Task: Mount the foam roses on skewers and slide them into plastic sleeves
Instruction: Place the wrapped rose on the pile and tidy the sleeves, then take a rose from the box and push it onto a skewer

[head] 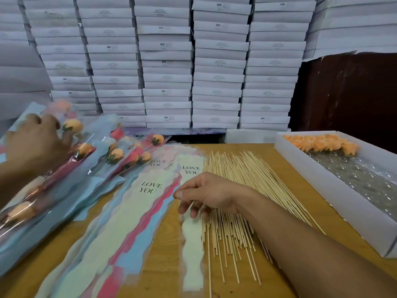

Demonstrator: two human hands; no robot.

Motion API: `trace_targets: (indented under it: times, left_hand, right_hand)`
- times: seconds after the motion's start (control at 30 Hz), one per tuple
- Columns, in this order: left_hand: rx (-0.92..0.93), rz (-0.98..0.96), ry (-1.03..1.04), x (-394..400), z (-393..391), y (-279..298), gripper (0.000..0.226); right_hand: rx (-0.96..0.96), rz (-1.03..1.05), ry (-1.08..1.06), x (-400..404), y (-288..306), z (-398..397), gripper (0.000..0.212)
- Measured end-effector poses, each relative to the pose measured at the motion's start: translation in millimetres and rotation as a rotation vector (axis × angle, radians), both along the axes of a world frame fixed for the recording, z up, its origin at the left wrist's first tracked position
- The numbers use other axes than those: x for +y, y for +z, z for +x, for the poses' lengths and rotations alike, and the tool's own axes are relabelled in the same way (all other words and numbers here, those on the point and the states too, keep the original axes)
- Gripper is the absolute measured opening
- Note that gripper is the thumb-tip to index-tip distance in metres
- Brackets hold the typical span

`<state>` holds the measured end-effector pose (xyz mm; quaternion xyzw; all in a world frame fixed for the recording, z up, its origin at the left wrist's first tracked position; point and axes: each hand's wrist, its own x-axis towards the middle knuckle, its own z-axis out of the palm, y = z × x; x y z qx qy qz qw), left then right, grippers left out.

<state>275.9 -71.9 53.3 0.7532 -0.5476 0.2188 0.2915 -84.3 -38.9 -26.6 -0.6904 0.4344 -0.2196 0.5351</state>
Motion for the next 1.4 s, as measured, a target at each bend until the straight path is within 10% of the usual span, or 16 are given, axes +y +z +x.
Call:
trace_targets:
  times: [0.4,0.6,1.4]
  left_hand:
    - [0.248,0.141,-0.519,-8.1,-220.3,-43.8,0.022]
    - [0.591,0.249,-0.551,2.8,-302.4,-84.0,0.015]
    - [0.299,0.212,-0.609,17.5,-308.5,-115.9,0.014]
  right_hand:
    - [0.034,-0.222,-0.469,-23.9,-1.3,-22.2,0.012]
    - [0.359,-0.423,-0.675,-37.0,-3.1,-48.8,0.024]
    - [0.492,-0.392,-0.745,-40.4,-9.2,-66.6,0.021]
